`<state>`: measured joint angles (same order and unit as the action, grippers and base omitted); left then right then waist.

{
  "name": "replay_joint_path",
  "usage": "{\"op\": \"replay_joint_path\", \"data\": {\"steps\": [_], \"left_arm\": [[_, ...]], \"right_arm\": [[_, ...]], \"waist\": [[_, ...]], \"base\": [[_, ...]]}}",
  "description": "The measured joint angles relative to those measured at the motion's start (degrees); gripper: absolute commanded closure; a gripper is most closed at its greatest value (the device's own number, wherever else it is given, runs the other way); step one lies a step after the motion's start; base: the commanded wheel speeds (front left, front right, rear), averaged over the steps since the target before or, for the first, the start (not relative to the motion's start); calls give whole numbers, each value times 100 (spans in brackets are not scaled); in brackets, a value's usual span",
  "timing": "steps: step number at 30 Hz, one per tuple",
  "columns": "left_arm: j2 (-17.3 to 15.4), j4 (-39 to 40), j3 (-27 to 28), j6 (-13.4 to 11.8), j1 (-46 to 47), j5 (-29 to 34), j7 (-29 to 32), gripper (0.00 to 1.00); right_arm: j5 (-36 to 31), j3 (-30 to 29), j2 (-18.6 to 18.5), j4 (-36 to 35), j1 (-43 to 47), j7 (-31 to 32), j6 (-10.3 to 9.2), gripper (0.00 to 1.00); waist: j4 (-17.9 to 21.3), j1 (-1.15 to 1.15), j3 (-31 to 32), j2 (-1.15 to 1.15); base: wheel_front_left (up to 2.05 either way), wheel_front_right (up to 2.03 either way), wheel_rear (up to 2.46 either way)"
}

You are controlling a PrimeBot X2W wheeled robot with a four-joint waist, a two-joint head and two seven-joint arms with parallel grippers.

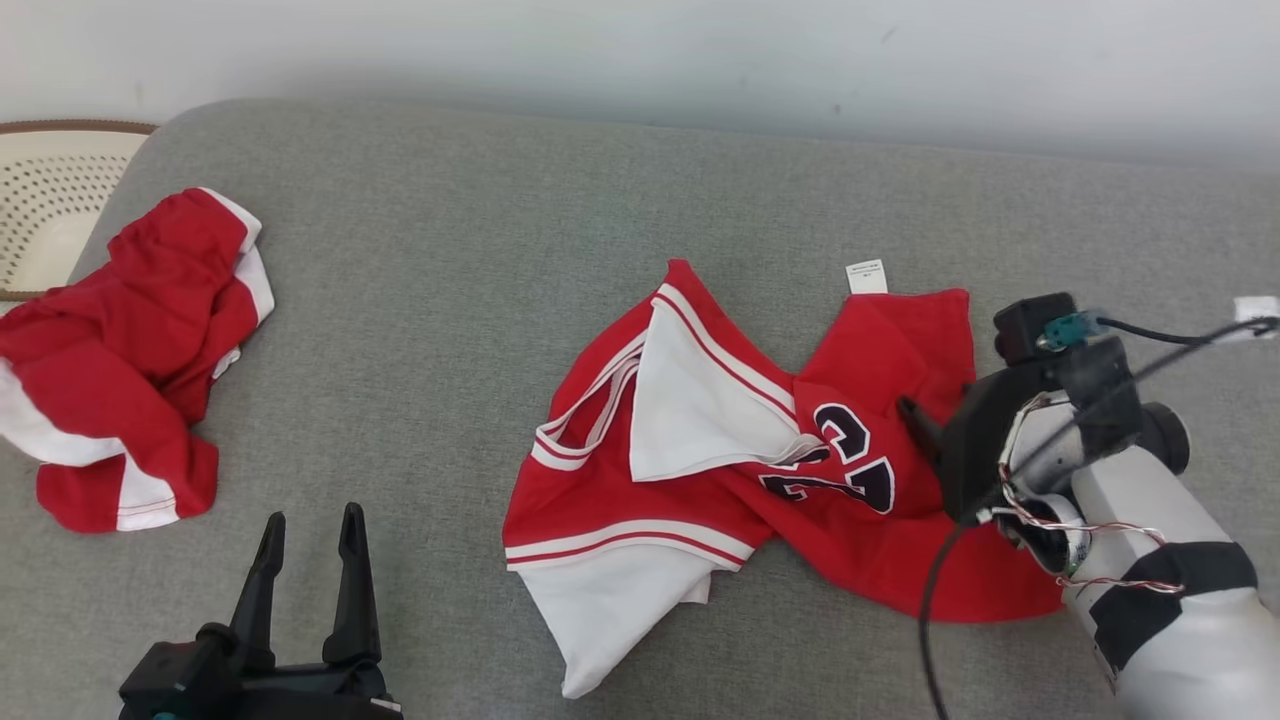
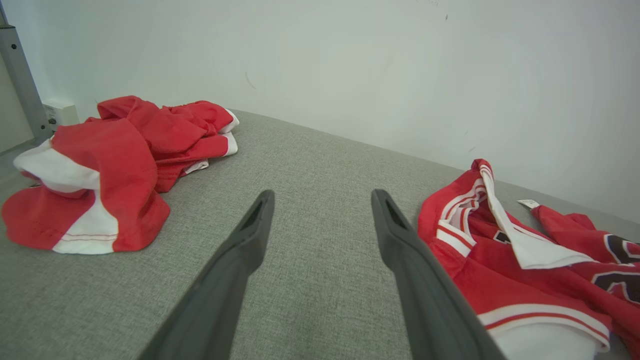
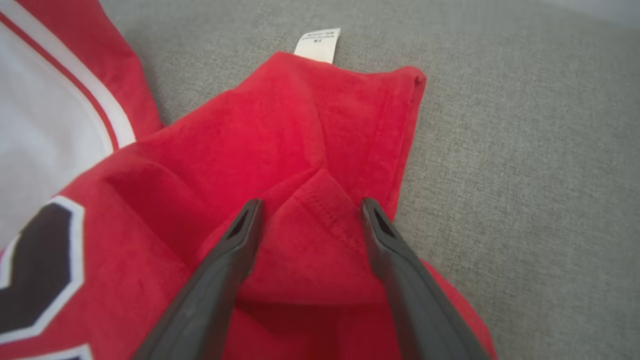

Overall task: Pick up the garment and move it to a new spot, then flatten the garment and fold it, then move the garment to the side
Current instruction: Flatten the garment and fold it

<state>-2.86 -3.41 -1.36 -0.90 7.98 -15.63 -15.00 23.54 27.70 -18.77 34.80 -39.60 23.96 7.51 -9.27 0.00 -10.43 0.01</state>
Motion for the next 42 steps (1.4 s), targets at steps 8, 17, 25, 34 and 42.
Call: {"op": "replay_joint_path", "data": {"steps": [8,17,25,34,42], "left_arm": [[-3,-1,10,-24,-8,-37,0,0],[-2,-19,38,-32,-3,-41,0,0],[-2,-19,44,-38,-4,-42,0,0],[-1,-44,16,-26,58,-87,0,0],[-2,-91,18,-33,62,-91,0,0]], "right_arm": [[249,630,-11,444,-234,491,-1,100],[603,296,110,470,-713,-754,0,100],[560,29,199,671,-971,-1429,0,100],[-8,-224,559,1534,-1483,-2671,0,100],[-252,-153,782,2395,-1671,-2924,0,0]], "waist": [[-41,0,-18,-1],[23,0,8,-1],[69,0,24,-1],[-1,0,-89,-1],[-54,0,-21,-1]], "base": [[0,0,0],[0,0,0],[0,0,0],[0,0,0],[0,0,0]]}}
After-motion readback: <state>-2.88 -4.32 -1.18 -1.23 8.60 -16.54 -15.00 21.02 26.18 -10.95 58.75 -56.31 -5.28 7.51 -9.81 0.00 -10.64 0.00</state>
